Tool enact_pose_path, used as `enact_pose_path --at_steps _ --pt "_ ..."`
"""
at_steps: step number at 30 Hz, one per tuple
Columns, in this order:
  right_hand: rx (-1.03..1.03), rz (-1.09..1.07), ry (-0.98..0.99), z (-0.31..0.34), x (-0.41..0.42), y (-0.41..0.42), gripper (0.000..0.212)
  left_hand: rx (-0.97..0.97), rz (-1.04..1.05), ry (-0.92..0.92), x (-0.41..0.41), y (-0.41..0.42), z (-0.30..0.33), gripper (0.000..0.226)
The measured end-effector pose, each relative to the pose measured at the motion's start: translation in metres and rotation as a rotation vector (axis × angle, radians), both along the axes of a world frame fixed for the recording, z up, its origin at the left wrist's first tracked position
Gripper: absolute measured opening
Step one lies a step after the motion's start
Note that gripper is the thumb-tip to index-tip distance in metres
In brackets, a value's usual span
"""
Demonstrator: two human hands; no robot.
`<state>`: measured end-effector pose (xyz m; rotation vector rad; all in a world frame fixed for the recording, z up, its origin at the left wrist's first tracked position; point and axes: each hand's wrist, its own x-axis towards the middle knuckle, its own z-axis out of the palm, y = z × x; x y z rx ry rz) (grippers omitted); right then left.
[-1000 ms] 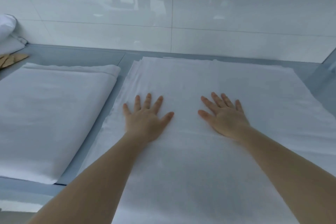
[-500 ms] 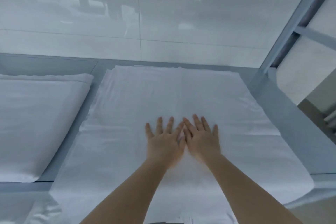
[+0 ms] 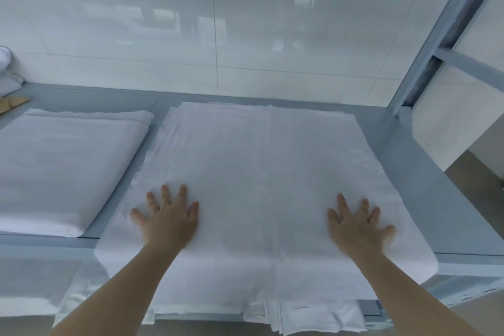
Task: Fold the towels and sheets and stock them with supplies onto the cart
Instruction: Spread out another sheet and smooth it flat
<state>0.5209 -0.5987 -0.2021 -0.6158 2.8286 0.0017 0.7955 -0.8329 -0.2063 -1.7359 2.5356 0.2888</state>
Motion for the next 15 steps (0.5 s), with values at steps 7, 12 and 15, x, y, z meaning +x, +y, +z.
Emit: enact_pose_path --at_steps 7,12,15 --pt "-0.008 0.167 0.063 -0.012 0.033 -0.011 0.066 -0.050 -0.219 -0.036 -0.027 0.038 -0.014 0.088" --pt "-0.031 0.175 0.101 -0.013 0.025 -0.017 0.060 -0.049 -0.178 -0.020 -0.034 0.033 -0.018 0.081" --pt "-0.023 0.182 0.090 -0.012 0.017 -0.023 0.058 -0.032 -0.161 -0.022 -0.042 0.031 -0.017 0.080"
